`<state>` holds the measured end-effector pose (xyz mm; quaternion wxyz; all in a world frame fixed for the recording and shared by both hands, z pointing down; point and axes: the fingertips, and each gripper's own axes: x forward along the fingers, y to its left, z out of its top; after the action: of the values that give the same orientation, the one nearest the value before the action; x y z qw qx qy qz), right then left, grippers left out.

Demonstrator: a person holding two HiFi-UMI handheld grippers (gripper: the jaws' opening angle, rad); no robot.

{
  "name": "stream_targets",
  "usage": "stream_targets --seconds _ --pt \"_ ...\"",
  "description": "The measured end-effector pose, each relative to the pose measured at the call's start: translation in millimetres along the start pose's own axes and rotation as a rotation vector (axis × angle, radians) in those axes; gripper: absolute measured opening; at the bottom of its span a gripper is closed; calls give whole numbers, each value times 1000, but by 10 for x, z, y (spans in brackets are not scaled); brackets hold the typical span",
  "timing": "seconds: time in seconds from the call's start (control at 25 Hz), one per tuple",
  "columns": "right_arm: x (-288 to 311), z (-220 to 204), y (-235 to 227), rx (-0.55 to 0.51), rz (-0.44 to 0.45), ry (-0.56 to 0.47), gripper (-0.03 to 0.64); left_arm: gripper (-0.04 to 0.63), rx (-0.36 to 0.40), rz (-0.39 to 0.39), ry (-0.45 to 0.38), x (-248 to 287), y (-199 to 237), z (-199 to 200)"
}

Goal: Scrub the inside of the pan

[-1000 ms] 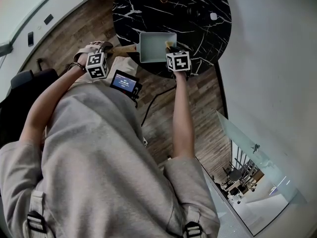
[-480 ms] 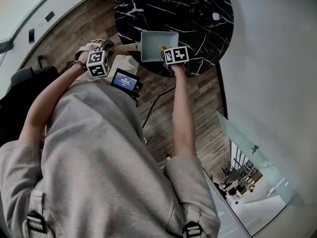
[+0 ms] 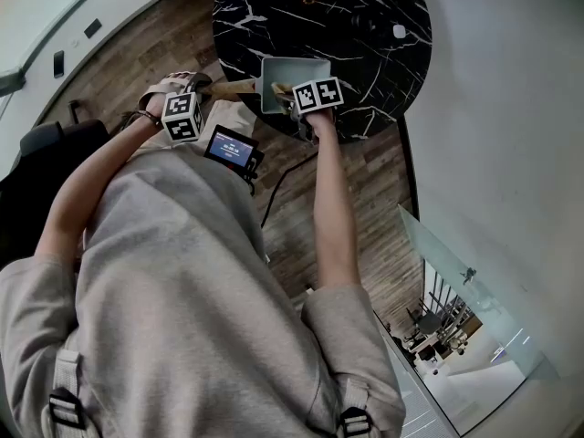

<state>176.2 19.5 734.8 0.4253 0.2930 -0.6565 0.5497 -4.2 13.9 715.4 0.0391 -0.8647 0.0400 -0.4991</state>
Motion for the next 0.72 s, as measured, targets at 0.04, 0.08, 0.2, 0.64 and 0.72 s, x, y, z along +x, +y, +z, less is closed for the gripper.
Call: stream_targets --seconds 0.04,0.08,0.2,0.64,0.72 --pt "12 13 77 8 39 -1 61 123 -1 0 -1 0 3 0" --pt "12 24 155 13 76 -4 61 124 -2 0 -2 1 3 1" --pt "-41 55 399 6 176 -8 58 124 -2 -2 -6 6 1 0" --pt "-1014 702 398 -74 259 -469 58 124 0 -7 -8 3 -23 2" --pt "-1152 807 71 -193 22 -516 58 124 3 -5 -8 -2 -12 12"
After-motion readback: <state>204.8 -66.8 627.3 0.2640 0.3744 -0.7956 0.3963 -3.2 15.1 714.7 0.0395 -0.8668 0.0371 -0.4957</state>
